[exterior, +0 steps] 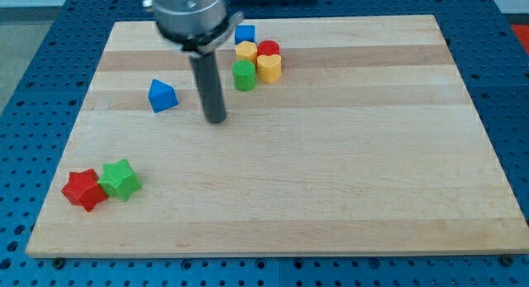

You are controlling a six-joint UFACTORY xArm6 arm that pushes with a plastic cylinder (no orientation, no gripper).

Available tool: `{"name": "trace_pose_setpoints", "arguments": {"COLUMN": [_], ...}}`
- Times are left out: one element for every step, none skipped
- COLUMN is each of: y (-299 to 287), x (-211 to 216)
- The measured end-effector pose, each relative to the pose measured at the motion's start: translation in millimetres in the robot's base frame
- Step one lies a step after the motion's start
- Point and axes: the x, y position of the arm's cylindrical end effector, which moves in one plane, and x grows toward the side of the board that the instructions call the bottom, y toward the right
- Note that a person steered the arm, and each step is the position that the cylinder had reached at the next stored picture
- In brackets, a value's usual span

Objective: Slide blue triangle closer to green star

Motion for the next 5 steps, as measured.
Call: {"name": "trace_pose_setpoints", "arguments": {"y": [-18, -80, -87, -104, -102], "x": [-64, -55, 23, 76, 58]}}
